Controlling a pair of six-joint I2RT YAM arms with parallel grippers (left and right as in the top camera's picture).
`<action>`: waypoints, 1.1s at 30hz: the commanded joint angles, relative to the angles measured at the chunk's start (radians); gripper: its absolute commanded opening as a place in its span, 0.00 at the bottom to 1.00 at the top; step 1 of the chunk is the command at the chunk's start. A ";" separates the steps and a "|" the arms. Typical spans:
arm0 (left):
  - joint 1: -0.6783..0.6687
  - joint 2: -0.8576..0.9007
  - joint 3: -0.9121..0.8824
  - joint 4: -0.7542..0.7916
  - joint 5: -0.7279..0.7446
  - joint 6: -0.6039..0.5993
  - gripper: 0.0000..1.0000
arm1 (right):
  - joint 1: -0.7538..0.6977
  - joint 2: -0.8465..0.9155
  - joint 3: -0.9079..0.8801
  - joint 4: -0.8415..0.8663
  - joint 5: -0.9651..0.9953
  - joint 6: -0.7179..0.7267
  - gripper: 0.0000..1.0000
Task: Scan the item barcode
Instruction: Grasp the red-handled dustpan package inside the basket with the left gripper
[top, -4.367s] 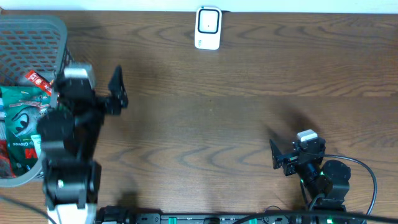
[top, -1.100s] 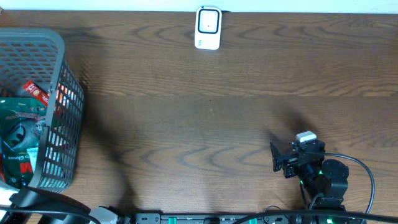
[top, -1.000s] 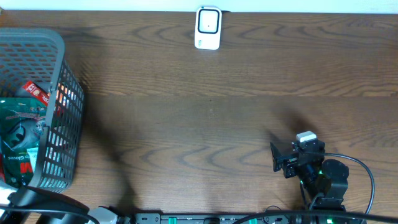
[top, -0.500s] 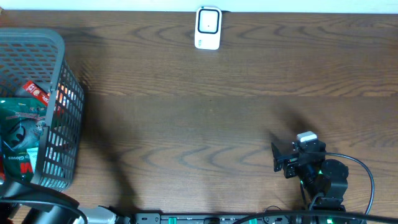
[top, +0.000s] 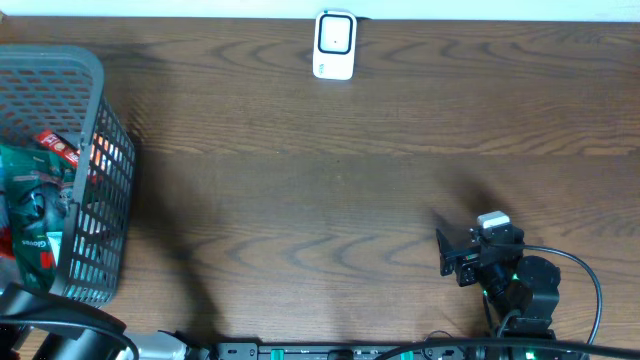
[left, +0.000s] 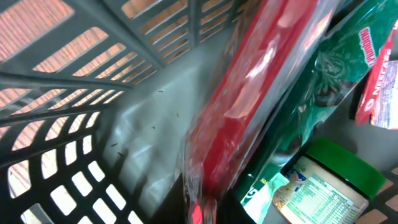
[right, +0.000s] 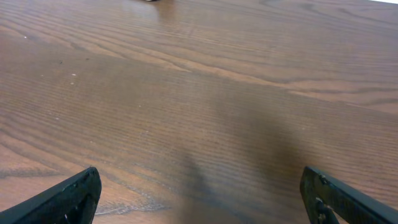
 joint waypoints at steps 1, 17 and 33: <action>-0.002 0.007 0.009 -0.003 0.039 -0.002 0.07 | -0.003 -0.002 0.006 0.000 0.010 -0.013 0.99; -0.049 -0.128 0.009 0.083 0.065 -0.003 0.07 | -0.003 -0.002 0.006 -0.001 0.011 -0.013 0.99; -0.117 -0.376 0.010 0.179 0.090 -0.051 0.07 | -0.003 -0.002 0.006 0.006 0.016 -0.012 0.99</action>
